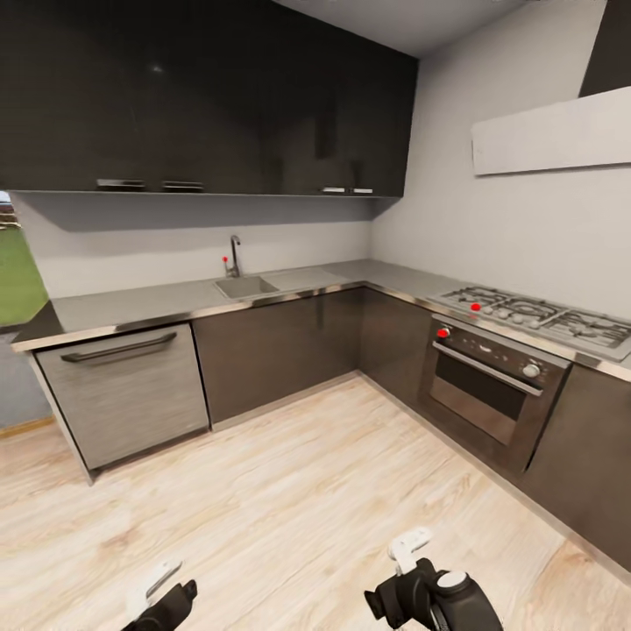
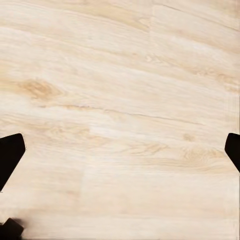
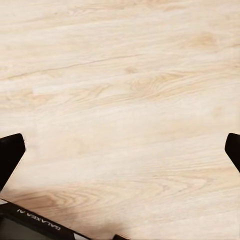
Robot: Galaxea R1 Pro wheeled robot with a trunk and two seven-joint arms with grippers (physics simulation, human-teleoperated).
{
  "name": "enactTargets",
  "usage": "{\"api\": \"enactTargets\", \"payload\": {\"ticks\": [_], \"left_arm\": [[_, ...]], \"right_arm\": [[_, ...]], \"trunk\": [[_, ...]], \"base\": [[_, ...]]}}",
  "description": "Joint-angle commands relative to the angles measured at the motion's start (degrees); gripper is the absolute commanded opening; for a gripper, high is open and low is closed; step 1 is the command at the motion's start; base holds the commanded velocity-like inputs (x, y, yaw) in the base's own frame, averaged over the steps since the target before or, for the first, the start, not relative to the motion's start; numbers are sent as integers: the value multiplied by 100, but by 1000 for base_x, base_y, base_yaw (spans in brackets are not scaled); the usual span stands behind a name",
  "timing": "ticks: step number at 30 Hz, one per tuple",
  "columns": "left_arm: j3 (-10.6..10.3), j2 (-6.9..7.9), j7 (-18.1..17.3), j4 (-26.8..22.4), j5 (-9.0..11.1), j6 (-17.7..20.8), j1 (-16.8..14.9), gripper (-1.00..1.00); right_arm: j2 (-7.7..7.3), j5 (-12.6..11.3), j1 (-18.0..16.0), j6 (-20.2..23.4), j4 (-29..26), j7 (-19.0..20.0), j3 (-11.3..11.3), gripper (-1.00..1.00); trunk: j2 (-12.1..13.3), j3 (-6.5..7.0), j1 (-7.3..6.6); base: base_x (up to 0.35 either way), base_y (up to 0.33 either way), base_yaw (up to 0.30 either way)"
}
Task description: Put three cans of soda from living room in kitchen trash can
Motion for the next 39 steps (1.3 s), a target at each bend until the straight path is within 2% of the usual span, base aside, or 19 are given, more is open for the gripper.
{"api": "enactTargets", "payload": {"ticks": [1,5,8,10,11,12,13,16,17,19,21,22,24,26,30,31,32,35,39], "left_arm": [[7,10,0,-25,71,-6,19,100],[25,36,1,-229,230,-9,115,100],[43,62,1,-506,312,86,228,100],[32,61,1,-575,336,178,256,100],[25,62,1,-585,340,214,251,100],[19,62,-1,-583,344,256,237,100],[-2,111,-5,-404,339,714,-108,100],[-8,194,-18,-15,331,1254,-663,100],[-15,248,-27,316,329,1544,-1019,100],[-30,280,-33,615,325,1736,-1281,100],[-53,292,-33,808,316,1879,-1443,100],[-140,303,-26,871,322,2055,-1553,100],[-202,308,-22,666,343,2503,-1470,100],[-166,309,-27,478,348,2745,-1368,100],[246,305,-82,55,360,3032,-1069,100],[527,299,-169,-72,363,3094,-979,100],[676,296,-243,-120,361,3112,-943,100],[841,287,-333,-162,354,3110,-910,100],[1078,279,-389,-191,349,2815,-874,100]], "right_arm": [[1,-3,-54,4,76,1,-2,100],[11,-6,-338,6,549,-7,-6,100],[53,-39,-1182,-12,1783,-144,-2,100],[148,-67,-1617,-45,2448,-254,4,100],[189,-72,-1715,-56,2617,-280,5,100],[224,-77,-1793,-68,2753,-301,6,100],[322,-88,-1983,-110,3071,-353,13,100],[438,-88,-2053,-126,3178,-372,20,100],[519,-67,-2078,-134,3236,-384,23,100],[574,-45,-2094,-143,3277,-409,27,100],[609,-42,-2108,-176,3303,-454,29,100],[639,-58,-2120,-286,3325,-510,28,100],[658,-58,-2127,-398,3339,-555,28,100],[663,-62,-2129,-426,3342,-595,27,100],[668,-68,-2130,-456,3350,-676,24,100],[670,-64,-2130,-462,3353,-696,21,100],[670,-61,-2130,-464,3355,-704,20,100],[672,-56,-2128,-466,3378,-711,24,100],[677,-53,-2138,-467,3529,-715,31,100]], "trunk": [[0,-1,0],[0,-7,0],[0,-15,0],[0,-21,0],[0,-24,0],[0,-27,0],[0,-31,0],[0,-42,0],[0,-46,0],[0,-53,0],[0,-60,0],[0,-63,0],[0,-70,0],[0,-76,0],[0,-89,0],[0,-93,0],[0,-97,0],[0,-109,0],[0,-127,0]], "base": [[-188,264,38],[-121,170,128],[-41,58,226],[-18,25,255],[-11,16,263],[-9,13,265],[-4,5,263],[-2,3,266],[-1,2,270],[-1,1,272],[-1,1,274],[0,0,276],[0,0,277],[0,0,278],[0,0,278],[0,0,274],[0,0,270],[0,0,266],[0,0,261]]}}
